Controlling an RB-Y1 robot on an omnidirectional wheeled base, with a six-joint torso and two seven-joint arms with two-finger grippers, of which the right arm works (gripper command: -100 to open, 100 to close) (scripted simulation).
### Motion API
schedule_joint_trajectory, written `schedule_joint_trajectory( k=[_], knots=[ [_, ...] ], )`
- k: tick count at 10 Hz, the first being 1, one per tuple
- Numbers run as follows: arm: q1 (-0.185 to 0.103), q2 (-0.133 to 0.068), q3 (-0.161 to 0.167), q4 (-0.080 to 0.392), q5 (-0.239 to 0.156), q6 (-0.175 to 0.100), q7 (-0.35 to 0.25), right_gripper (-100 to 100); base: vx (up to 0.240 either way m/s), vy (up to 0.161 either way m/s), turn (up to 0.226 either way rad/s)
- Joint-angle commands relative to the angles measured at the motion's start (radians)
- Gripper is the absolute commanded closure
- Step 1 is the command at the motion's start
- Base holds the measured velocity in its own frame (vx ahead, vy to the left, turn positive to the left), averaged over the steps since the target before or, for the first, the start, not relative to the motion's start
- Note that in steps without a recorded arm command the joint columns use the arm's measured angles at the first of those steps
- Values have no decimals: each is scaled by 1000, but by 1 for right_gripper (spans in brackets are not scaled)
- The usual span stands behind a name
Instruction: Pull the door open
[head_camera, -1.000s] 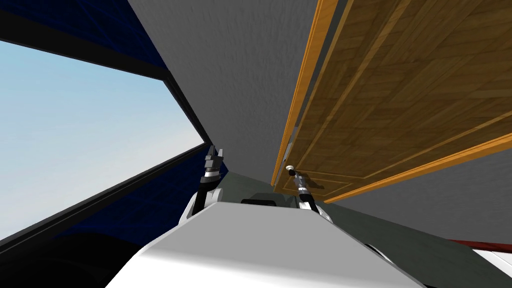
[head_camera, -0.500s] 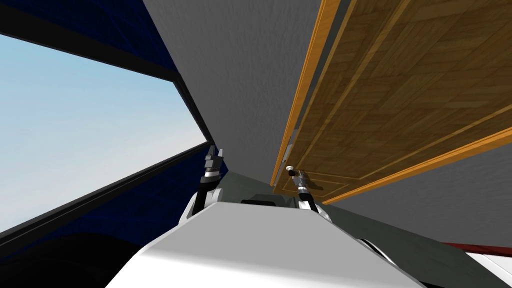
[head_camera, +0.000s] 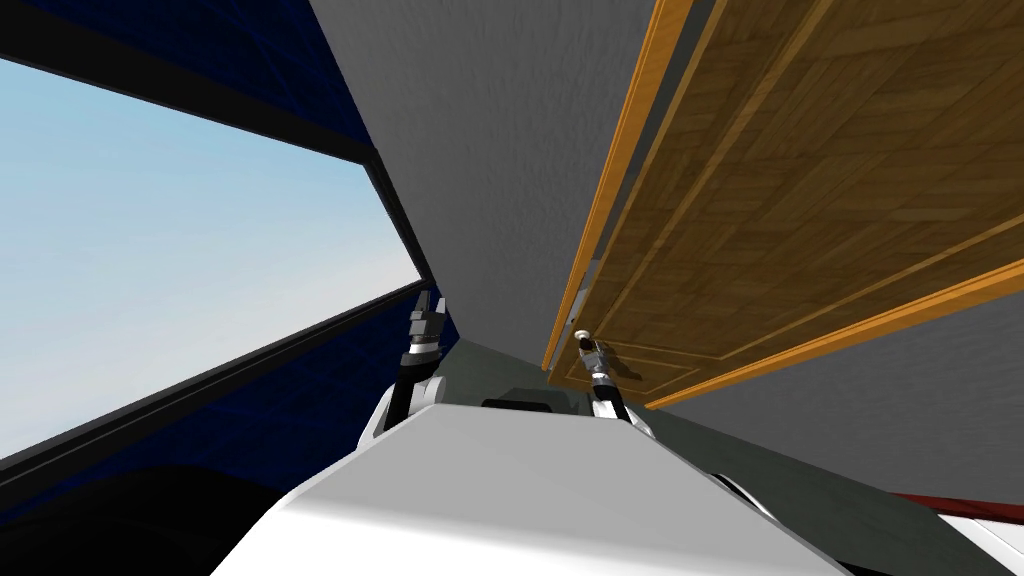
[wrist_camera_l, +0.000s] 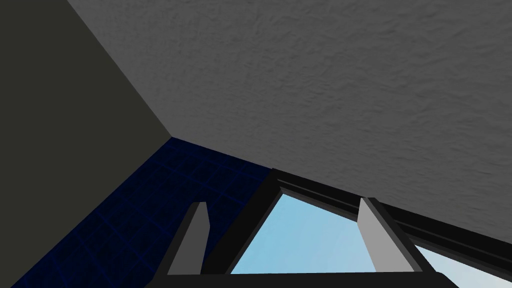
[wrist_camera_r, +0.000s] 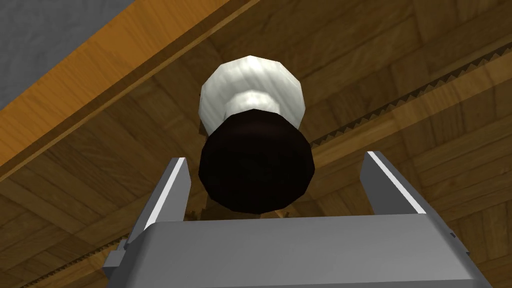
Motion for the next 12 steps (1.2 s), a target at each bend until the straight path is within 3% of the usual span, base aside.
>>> schedule_joint_trajectory(
  k=[1, 12],
  knots=[
    [0, 2, 4, -3, -7, 2, -34, -100, -47, -12, 14],
    [-14, 35, 60, -34, -120, 29, -340, -100, -63, -17, 22]
  ],
)
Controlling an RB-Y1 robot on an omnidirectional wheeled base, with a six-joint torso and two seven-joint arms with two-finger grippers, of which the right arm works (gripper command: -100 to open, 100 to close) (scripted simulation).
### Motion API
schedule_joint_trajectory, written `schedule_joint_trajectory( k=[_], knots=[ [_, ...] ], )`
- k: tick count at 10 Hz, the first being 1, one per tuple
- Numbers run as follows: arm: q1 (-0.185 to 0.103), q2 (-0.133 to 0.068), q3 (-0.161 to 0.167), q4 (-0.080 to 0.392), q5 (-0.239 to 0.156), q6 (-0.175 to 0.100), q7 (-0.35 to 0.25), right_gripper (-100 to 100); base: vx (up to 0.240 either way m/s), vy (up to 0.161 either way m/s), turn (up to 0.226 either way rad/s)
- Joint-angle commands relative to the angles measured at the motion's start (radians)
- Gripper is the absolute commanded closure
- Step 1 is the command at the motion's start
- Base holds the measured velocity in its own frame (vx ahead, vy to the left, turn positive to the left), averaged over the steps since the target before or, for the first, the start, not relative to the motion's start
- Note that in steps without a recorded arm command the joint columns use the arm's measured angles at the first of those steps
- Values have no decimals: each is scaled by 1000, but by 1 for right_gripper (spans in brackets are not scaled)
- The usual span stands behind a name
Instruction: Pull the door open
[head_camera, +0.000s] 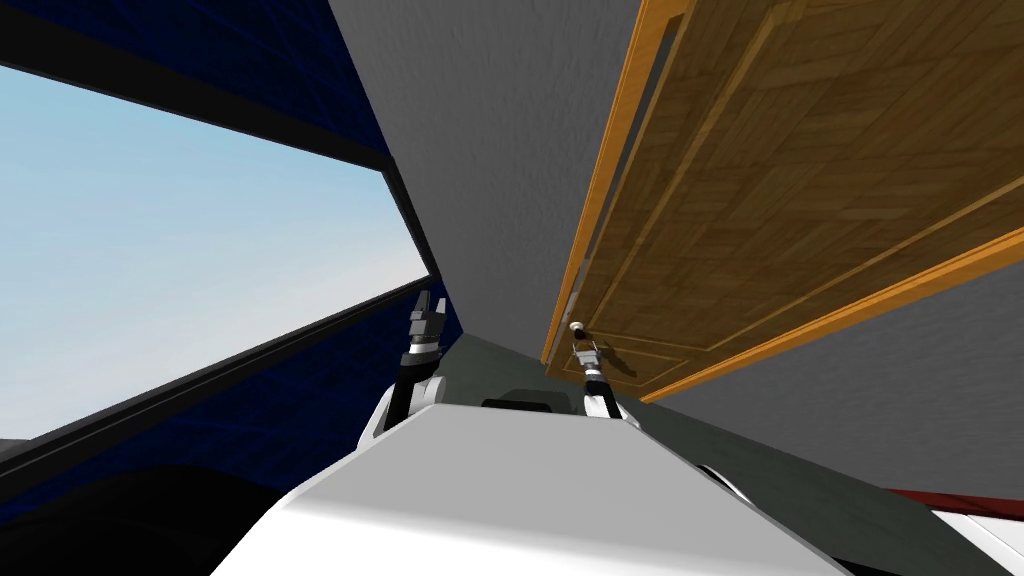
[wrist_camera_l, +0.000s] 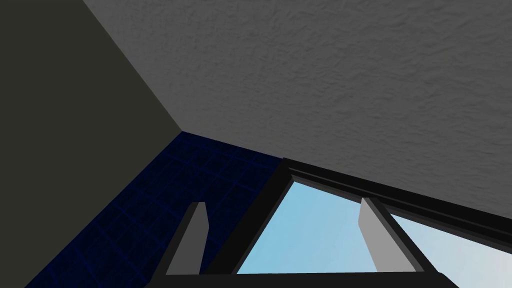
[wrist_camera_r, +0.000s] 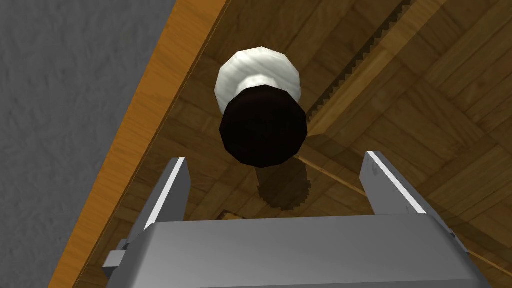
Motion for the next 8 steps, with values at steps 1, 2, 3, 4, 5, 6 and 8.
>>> schedule_joint_trajectory(
  k=[1, 2, 3, 4, 5, 6, 8],
  knots=[
    [2, 2, 4, -9, -9, 6, -39, -100, -57, -15, 15],
    [0, 6, 11, -13, -24, 10, -74, -100, -54, -15, 17],
    [0, 6, 11, -13, -24, 10, -80, -100, -42, -12, 11],
    [-1, 10, 19, -17, -38, 13, -120, -100, -54, -16, 19],
    [-3, 14, 26, -21, -52, 16, -146, -100, -81, -23, 36],
    [-3, 14, 26, -21, -52, 16, -161, -100, -62, -18, 10],
    [-5, 18, 32, -24, -65, 20, -201, -100, -40, -12, 12]
  ],
)
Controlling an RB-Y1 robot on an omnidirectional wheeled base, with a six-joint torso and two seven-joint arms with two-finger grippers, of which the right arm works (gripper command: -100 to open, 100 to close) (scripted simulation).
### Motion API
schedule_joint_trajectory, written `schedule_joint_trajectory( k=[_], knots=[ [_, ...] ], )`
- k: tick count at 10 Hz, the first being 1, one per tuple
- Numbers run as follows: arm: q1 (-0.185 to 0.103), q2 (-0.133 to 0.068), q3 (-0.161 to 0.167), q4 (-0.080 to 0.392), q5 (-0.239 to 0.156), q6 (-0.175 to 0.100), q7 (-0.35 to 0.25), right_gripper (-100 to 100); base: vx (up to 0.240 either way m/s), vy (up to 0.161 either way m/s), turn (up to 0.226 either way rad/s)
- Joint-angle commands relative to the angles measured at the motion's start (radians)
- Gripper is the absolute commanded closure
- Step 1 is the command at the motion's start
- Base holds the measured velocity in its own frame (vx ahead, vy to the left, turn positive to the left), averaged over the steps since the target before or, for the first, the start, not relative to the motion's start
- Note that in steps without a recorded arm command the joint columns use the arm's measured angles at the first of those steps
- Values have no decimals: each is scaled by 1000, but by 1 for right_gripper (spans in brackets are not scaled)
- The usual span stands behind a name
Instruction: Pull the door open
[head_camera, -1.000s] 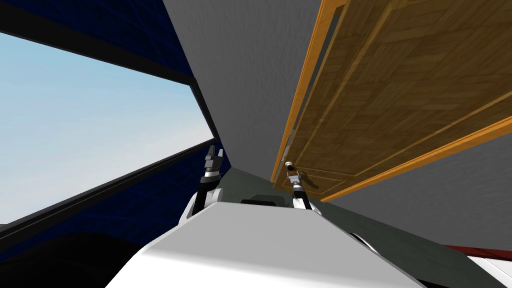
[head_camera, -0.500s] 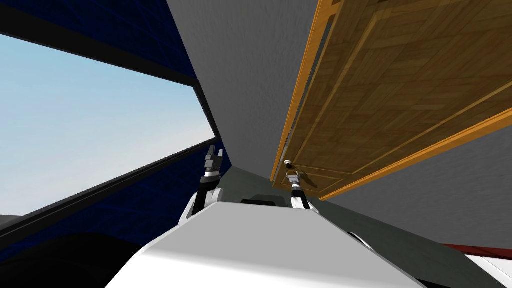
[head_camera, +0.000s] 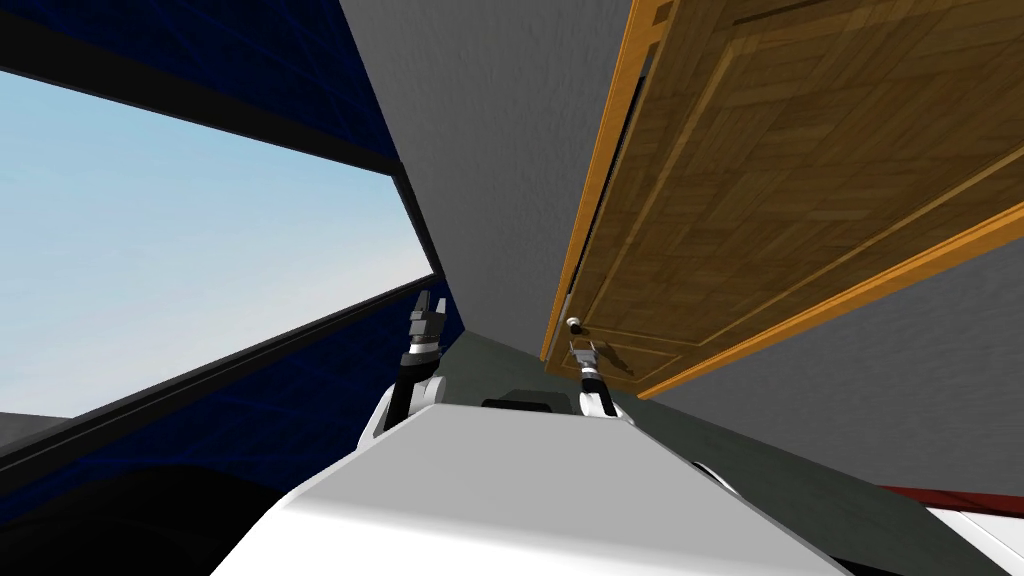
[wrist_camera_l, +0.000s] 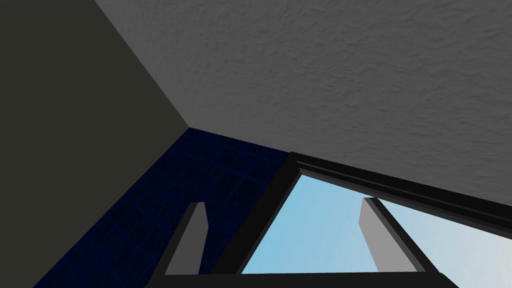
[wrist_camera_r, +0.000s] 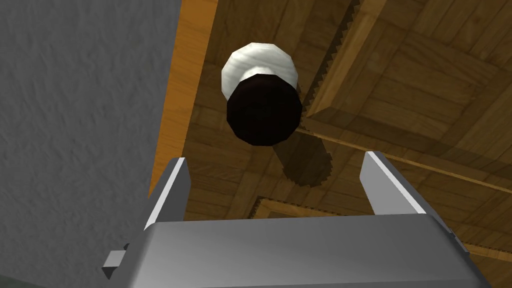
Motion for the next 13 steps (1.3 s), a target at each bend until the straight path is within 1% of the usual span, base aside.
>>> schedule_joint_trajectory(
  k=[1, 2, 3, 5, 6, 8, 11, 12, 13],
  knots=[
    [-3, 5, 8, -2, -15, 2, -49, -100, -43, -17, 19],
    [-4, 8, 14, -5, -27, 5, -76, -100, -71, -25, 30],
    [-4, 8, 14, -5, -27, 5, -88, -100, -59, -15, 7],
    [-7, 14, 24, -11, -48, 10, -152, -100, -60, -18, 14],
    [-7, 14, 24, -11, -48, 10, -160, -100, -46, -16, 10],
    [-9, 19, 33, -16, -65, 14, -219, -100, -38, -8, 16],
    [-11, 25, 42, -21, -84, 19, -279, -100, -49, -15, 12],
    [-11, 24, 40, -19, -80, 17, -264, -100, -21, -7, 3],
    [-2, 5, 35, -11, -86, 9, -288, -100, 84, 14, 117]
  ],
)
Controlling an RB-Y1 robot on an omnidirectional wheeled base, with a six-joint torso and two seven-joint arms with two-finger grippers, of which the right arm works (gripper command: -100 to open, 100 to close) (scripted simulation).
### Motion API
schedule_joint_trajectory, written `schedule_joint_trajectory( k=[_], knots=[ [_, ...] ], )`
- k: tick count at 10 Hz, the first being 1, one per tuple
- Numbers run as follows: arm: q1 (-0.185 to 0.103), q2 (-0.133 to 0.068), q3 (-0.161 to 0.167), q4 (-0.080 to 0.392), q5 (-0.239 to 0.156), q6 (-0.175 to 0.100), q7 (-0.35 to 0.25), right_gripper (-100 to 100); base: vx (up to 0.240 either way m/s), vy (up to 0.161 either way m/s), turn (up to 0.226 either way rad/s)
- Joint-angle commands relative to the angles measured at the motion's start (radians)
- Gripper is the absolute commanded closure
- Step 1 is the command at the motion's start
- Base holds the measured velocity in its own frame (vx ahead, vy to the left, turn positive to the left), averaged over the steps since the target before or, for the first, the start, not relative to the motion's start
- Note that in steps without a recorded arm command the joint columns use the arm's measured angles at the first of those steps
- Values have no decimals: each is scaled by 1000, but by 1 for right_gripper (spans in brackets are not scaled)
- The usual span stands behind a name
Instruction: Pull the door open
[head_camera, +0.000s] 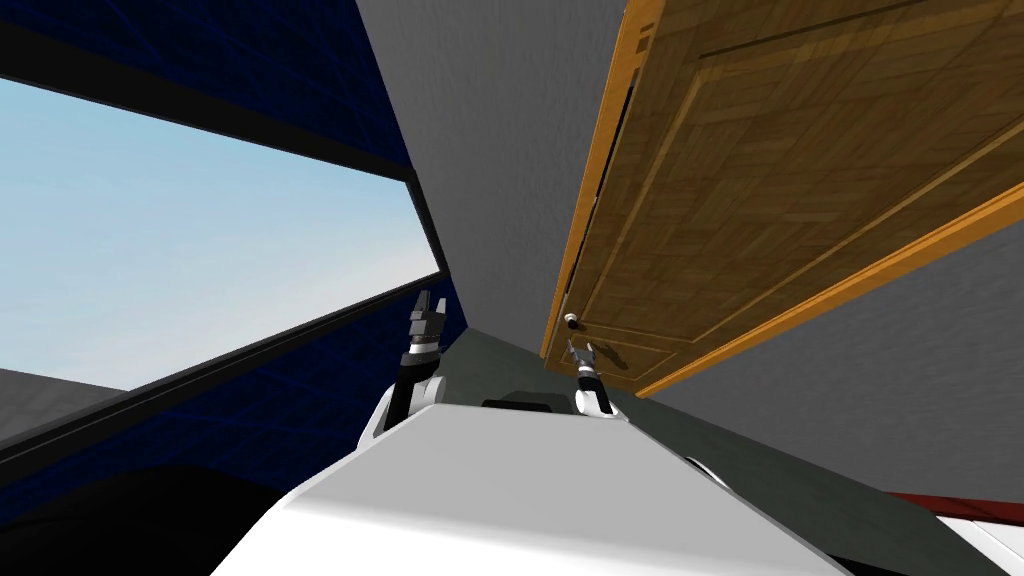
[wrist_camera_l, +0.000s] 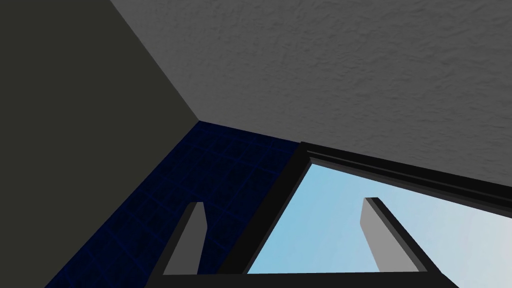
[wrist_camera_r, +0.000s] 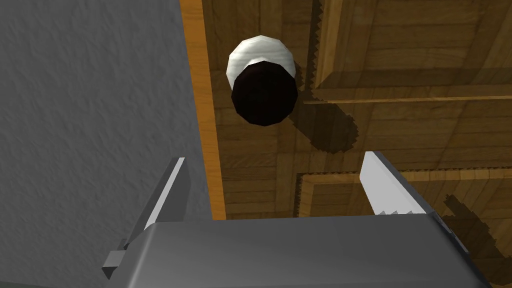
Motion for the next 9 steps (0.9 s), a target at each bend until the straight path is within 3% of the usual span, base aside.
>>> schedule_joint_trajectory(
  k=[1, 2, 3, 6, 9],
  knots=[
    [11, -15, -5, -1, -5, -6, -16, -100, 176, 26, 104],
    [16, -28, -8, 4, -9, -12, -29, -100, 203, 1, 99],
    [16, -28, -8, 4, -9, -12, -29, -100, 146, -5, 36],
    [37, -75, -22, 23, -22, -33, -75, -100, 188, 5, 127],
    [42, -75, -23, 11, -23, -26, -70, -100, 63, -1, 2]
  ],
)
